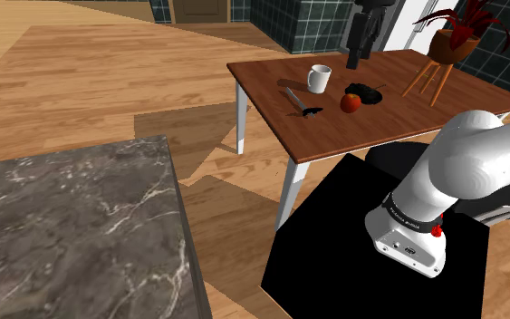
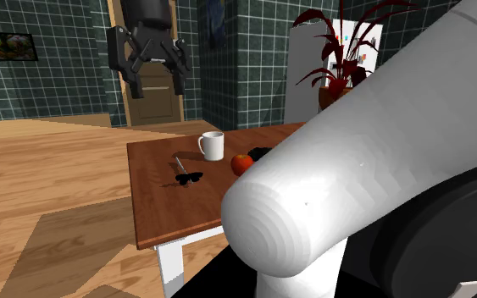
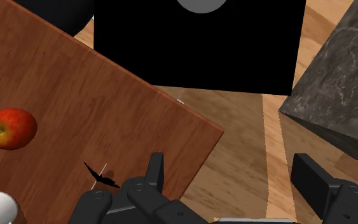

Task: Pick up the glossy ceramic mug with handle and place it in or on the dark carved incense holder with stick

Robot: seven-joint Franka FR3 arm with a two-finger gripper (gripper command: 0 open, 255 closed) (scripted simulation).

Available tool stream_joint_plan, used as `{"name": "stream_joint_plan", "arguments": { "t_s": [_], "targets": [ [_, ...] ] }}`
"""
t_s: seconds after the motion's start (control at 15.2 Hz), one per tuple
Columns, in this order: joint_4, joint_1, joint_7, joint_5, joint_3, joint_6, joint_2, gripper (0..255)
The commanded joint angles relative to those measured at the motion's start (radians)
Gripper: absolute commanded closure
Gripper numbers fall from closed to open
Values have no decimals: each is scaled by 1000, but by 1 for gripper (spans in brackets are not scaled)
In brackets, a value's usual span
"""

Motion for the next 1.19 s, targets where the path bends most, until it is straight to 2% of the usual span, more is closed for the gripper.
{"name": "stream_joint_plan", "arguments": {
  "t_s": [0.0,0.59,1.12],
  "targets": [
    [0,0,0,0,0,0,0,0],
    [16,-52,-182,-105,-165,182,178,0],
    [115,-80,-344,-129,-303,331,405,0]
  ]
}}
